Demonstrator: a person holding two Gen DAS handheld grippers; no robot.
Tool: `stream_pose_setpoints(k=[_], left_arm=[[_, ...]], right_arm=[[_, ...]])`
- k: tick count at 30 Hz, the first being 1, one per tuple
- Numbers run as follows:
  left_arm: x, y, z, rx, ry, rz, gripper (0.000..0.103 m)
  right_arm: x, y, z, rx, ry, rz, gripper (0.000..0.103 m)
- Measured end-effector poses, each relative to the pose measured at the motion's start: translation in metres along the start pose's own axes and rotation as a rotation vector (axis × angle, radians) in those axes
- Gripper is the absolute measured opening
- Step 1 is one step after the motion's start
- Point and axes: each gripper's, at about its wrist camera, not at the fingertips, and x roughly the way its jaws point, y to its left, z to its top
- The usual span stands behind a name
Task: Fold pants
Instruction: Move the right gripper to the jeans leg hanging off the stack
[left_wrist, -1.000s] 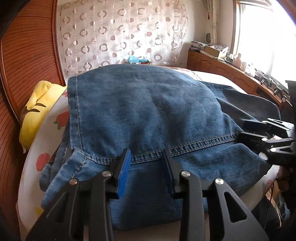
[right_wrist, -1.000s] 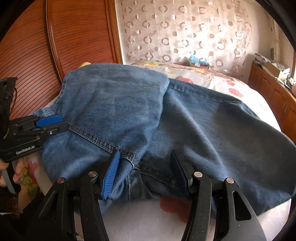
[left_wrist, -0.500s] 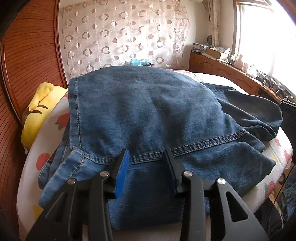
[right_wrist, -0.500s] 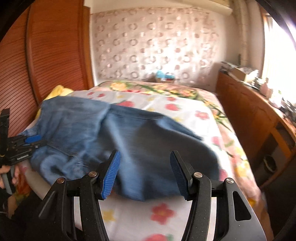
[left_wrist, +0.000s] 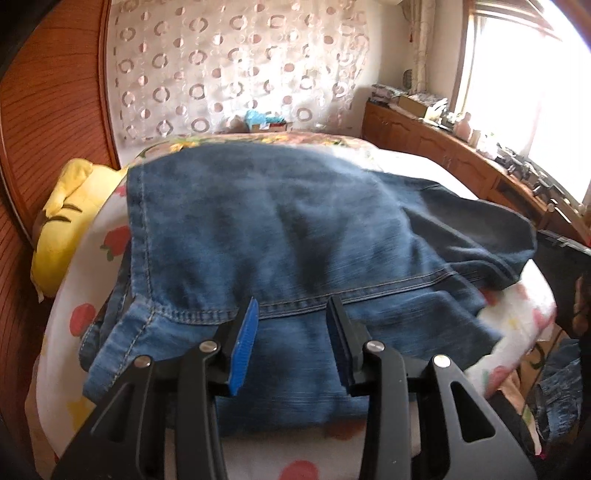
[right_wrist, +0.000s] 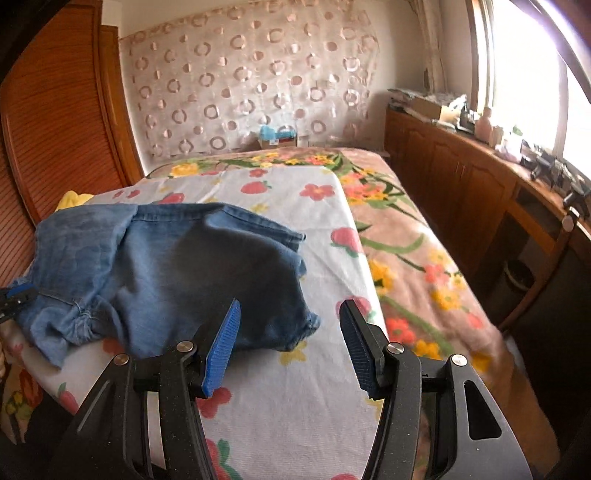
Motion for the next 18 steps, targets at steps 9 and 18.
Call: stream_pose_setpoints(k=[9,18], left_arm=[[-0.021,-0.037,0.011,0.073,-0.034,-0.059,0.037],[-0.027,-0.052,0.014,0.100,-0.037,-0.077,0.037]], right_arm=[[0.017,-0.001,-0.011,0.015,0.046,0.021,0.057],[0.029,-0.012,-0.013,0.079,0.081,0.066,0.052]])
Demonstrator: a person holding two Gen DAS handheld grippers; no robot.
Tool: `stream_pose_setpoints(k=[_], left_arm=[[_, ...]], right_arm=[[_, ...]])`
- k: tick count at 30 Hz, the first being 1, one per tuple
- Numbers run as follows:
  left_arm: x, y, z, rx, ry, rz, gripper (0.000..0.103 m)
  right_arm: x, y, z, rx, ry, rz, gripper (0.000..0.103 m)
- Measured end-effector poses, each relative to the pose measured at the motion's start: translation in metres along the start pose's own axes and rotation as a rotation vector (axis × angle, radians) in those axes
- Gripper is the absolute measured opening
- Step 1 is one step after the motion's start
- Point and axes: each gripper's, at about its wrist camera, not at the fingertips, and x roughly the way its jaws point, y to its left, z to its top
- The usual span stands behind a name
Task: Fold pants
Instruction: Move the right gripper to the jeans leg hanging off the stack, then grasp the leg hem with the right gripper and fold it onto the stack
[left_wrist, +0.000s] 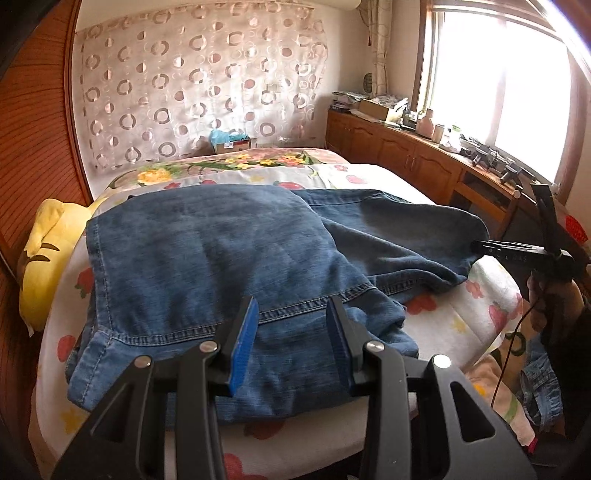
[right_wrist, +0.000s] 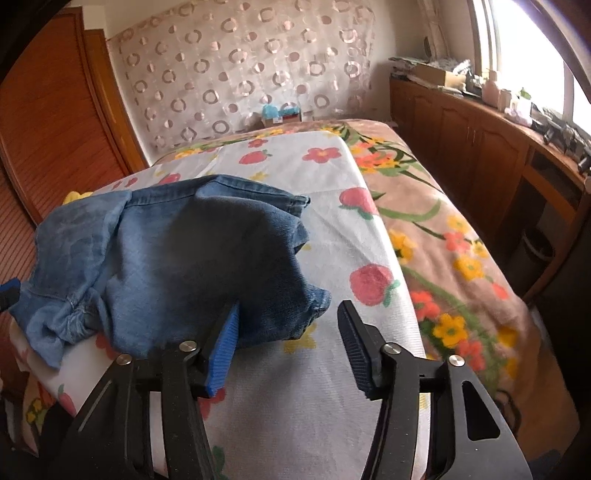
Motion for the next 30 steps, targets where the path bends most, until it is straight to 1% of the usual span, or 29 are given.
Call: stream_pose_setpoints(k=[3,6,9,10,11,13,15,20,25,27,30], left_arm=[[0.001,-0.001,0.000,-0.002,0.000,0.002,0.037],[0.001,-0.001,0.000,-0.010,0.002,0.006,0.037],[0.001,-0.001,0.000,-0.009,0.002,0.006,0.037],[0.001,-0.001,0.000,-0.010,0.002,0.006,0.037],[0.001,0.000,0.000,-0.011,0.003,0.008,0.037],[0.001,0.002,-0.001,-0.015,0.001,0.010,0.037],[-0.001,0.005,-0.002,-0.022,-0.003,0.012,0.037],[-0.011,0.011,-0.001,-0.032,-0.022,0.021,0.037],[-0.027,0.018,0.001,-0.040,-0.050,0.040,0.037],[-0.037,0.022,0.002,-0.046,-0.069,0.046,0.037],[-0.050,0.028,0.002,-0.052,-0.090,0.057,0.037]], right_arm=[[0.004,-0.003,0.000,0.031,0.017,0.024,0.047],[0.005,-0.002,0.000,0.031,0.024,0.029,0.042],[0.006,-0.001,-0.001,0.029,0.028,0.038,0.027],[0.006,0.000,-0.001,0.028,0.024,0.048,0.019],[0.005,0.000,0.000,0.029,0.019,0.053,0.012],[0.001,0.004,0.002,0.022,0.002,0.064,0.007],[-0.006,0.010,0.006,0.006,-0.021,0.066,0.006],[-0.032,0.033,0.031,-0.046,-0.092,0.108,0.005],[-0.068,0.076,0.065,-0.147,-0.189,0.165,0.004],[-0.082,0.098,0.078,-0.174,-0.229,0.215,0.004],[-0.096,0.133,0.091,-0.228,-0.264,0.278,0.004]])
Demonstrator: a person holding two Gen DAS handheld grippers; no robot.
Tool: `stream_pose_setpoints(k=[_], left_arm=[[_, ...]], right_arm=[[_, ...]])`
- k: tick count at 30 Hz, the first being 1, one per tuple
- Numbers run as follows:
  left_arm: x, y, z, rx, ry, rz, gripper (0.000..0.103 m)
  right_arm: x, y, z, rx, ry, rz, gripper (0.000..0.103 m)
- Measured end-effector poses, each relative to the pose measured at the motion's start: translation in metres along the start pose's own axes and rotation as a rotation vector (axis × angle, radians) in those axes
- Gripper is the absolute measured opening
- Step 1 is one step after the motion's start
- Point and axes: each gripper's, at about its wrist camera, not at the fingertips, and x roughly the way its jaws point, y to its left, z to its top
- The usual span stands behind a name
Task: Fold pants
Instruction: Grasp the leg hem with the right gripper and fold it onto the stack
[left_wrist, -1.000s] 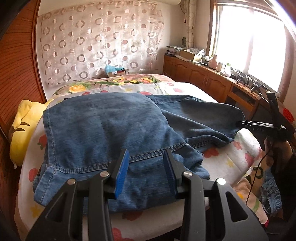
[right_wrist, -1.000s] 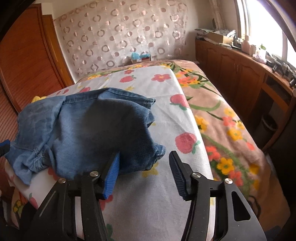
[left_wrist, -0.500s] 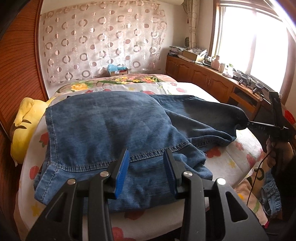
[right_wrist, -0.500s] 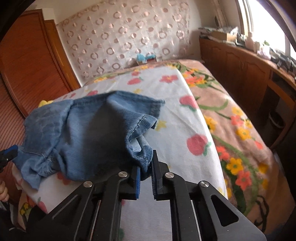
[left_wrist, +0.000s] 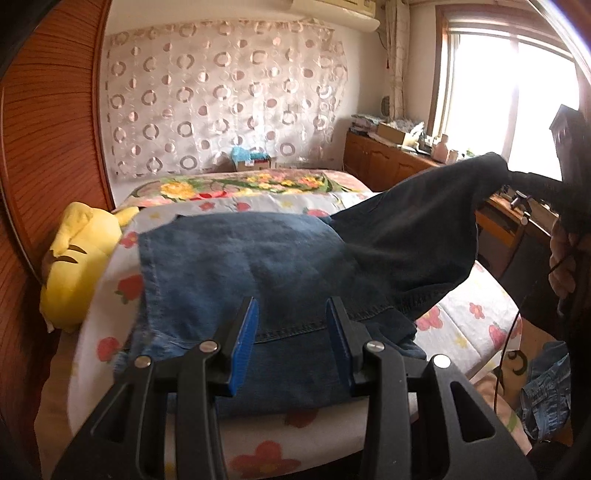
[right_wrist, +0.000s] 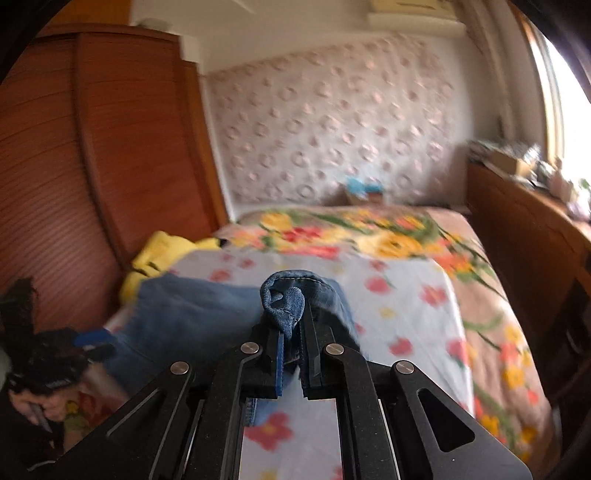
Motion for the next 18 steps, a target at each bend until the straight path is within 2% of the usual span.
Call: stream_pose_setpoints(k=[9,14,18], left_arm=[[-0.024,0.028,-0.003,-0.038,-0.034,0.035,0.037],[-0.022,0.039,-0.008,-0.065,-0.027,0.040,0.037],[-0.018,0.040,-0.012,-0.071,-0.017,0.041,0.037]], right_arm=[[0.028,0.096,0.037,-0.149,-0.014,0.148,0.004],[0.063,0.134,0.026,-0.157,0.072,0.226,0.004],[0.087,0.144,0.011,-0.161,0.137,0.225,0.008]])
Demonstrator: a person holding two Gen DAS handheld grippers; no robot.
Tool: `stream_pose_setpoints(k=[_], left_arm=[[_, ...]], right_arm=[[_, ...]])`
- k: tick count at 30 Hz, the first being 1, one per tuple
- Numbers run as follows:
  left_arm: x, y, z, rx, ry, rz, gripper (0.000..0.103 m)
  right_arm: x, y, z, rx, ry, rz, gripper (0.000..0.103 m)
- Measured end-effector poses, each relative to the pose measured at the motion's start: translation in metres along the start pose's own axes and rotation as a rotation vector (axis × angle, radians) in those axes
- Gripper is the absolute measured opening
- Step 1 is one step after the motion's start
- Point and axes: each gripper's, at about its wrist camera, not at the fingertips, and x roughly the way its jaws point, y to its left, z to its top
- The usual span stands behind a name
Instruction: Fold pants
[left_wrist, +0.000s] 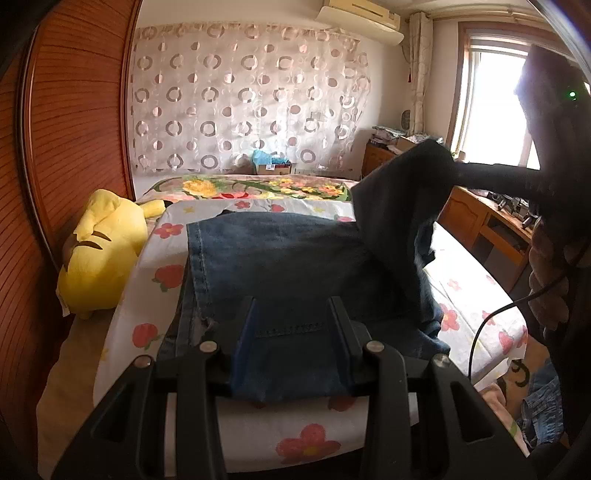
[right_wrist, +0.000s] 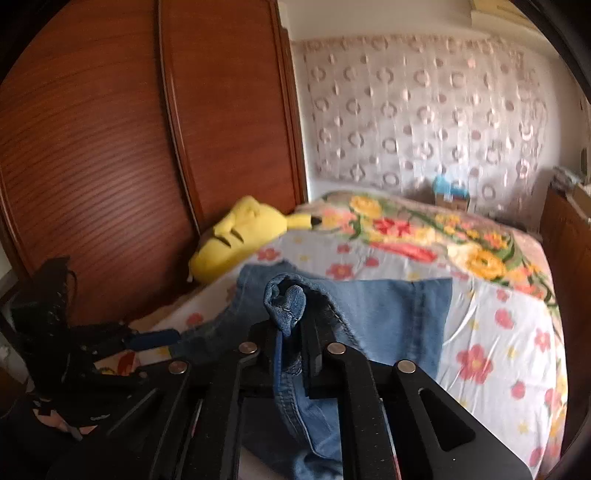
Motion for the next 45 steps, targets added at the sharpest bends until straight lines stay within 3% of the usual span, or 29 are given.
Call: stream_pose_setpoints(k=[3,7,15,29,39,40,41,44,45], left_arm=[[0.002,0.001,-0.001,-0.001,0.005,0.000,0.037],[0.003,-0.001,-0.002,-0.001,0.003,-0.006,0.037],[0.021,-0.008,-0.002,0.010,0.028,-0.016,0.037],[0.078,-0.011,-0.001,0.077,0.124,0.026,0.037],[0.099,-0.002,-0.004,0.082,0.164,0.037,0.037],[0.100,-0.001,-0.005,0.078,0.167,0.034,0.037],[0.101,0.000,-0.005,0.071,0.169,0.028,0.037],[0.100,0.002,-0.007,0.065,0.159,0.013,0.037],[0.099,0.002,-0.007,0.065,0.153,0.010,0.037]], right_arm=[[0.004,-0.003,-0.005,-0.005,0.013,-0.015,0.017],[-0.004,-0.010,-0.008,0.002,-0.010,-0.038,0.045],[-0.010,-0.037,-0.027,0.028,0.012,-0.095,0.046],[0.047,-0.070,-0.063,0.064,0.144,-0.143,0.055],[0.080,-0.087,-0.074,0.129,0.228,-0.111,0.054],[0.083,-0.088,-0.075,0.137,0.234,-0.094,0.043],[0.085,-0.089,-0.075,0.141,0.242,-0.076,0.024],[0.083,-0.089,-0.074,0.129,0.239,-0.037,0.009],[0.081,-0.087,-0.072,0.121,0.228,-0.027,0.008]])
